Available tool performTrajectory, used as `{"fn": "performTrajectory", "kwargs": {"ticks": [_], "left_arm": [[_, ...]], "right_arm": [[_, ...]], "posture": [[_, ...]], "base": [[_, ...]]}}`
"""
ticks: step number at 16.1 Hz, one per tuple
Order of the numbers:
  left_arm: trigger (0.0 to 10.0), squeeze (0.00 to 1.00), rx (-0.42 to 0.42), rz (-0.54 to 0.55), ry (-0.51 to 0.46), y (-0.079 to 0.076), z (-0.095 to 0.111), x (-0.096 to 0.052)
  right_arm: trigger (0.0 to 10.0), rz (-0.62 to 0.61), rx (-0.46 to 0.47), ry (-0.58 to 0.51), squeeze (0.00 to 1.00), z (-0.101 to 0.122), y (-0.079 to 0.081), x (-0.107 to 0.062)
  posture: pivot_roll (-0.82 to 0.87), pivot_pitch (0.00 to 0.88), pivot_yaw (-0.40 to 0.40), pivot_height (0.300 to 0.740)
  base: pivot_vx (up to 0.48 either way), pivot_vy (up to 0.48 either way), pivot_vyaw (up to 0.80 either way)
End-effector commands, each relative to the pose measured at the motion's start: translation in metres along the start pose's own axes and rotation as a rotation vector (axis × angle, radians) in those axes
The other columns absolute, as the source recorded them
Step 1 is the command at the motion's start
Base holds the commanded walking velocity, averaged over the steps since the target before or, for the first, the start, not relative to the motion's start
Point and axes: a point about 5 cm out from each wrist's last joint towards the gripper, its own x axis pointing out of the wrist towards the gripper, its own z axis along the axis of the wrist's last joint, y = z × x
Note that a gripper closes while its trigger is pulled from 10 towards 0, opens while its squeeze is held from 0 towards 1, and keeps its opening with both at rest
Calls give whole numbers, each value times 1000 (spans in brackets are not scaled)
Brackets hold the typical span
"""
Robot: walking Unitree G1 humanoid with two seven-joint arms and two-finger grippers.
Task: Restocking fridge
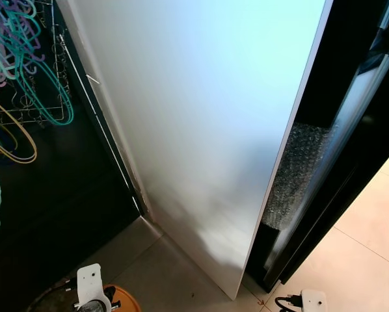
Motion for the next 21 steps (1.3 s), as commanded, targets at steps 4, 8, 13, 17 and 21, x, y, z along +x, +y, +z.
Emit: {"fn": "performTrajectory", "kwargs": {"ticks": [4,8,13,17,21], "left_arm": [[10000,0,32,8,31,8,-11,-2],[10000,0,70,2,59,8,-22,-4],[10000,0,75,7,68,13,-29,-6],[10000,0,79,5,72,13,-32,-7],[10000,0,80,13,77,15,-35,-8]], "right_arm": [[10000,-17,38,28,0,-11,1,-2],[10000,-24,32,50,0,-19,-2,-5],[10000,-18,8,12,0,-17,-4,-5],[10000,-22,16,-75,0,-12,-5,-7],[10000,31,40,-250,0,3,-2,-10]], "posture": [[-172,31,88,740],[-182,8,88,740],[-179,0,82,740],[-170,0,78,740],[-173,16,74,740]], "base": [[0,0,-800],[0,-209,-794],[0,0,-610],[0,0,0],[0,0,0]]}}
